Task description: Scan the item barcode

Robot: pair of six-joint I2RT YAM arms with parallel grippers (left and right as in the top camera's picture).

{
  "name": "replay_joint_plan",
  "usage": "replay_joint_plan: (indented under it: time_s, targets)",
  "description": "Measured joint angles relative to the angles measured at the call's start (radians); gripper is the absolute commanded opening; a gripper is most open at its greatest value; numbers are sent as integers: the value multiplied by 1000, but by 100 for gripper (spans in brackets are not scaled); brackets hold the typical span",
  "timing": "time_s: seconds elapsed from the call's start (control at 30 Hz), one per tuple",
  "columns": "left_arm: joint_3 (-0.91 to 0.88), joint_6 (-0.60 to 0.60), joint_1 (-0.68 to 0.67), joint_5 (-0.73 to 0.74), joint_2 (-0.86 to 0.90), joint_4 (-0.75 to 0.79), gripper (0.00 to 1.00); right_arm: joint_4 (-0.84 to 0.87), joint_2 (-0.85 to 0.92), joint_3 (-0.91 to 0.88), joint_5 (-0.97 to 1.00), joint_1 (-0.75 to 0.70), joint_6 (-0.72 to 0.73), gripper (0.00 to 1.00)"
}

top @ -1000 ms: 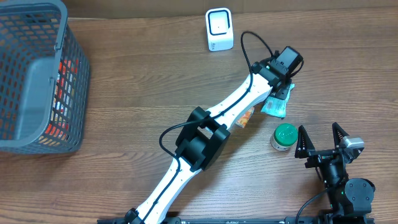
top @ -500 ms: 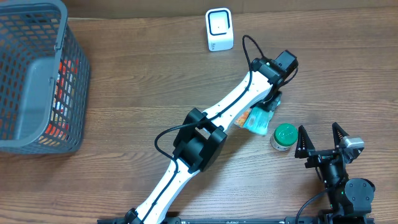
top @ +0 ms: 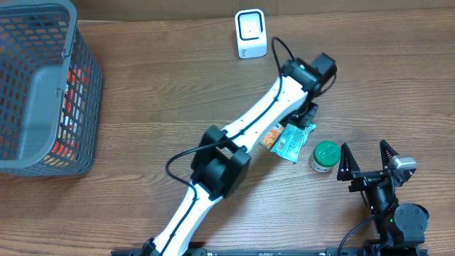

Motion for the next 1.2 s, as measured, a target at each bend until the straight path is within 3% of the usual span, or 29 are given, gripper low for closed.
replay_joint_plan:
  time_s: [0.17, 0.4, 0.6, 0.9, 1.2]
  targets:
    - [0, -52, 54, -96, -78, -38, 39, 0, 0, 0, 0, 0, 0, 100]
    - [0, -84, 102, -143, -8, -68, 33, 0, 0, 0, 0, 0, 0, 100]
    - [-10, -90, 81, -112, 81, -103, 37, 0, 0, 0, 0, 0, 0, 100]
    - [-10, -90, 29, -25, 83, -229, 35, 0, 0, 0, 0, 0, 0, 100]
    - [-11, -76, 10, 19, 67, -243, 37, 0, 0, 0, 0, 0, 0, 100]
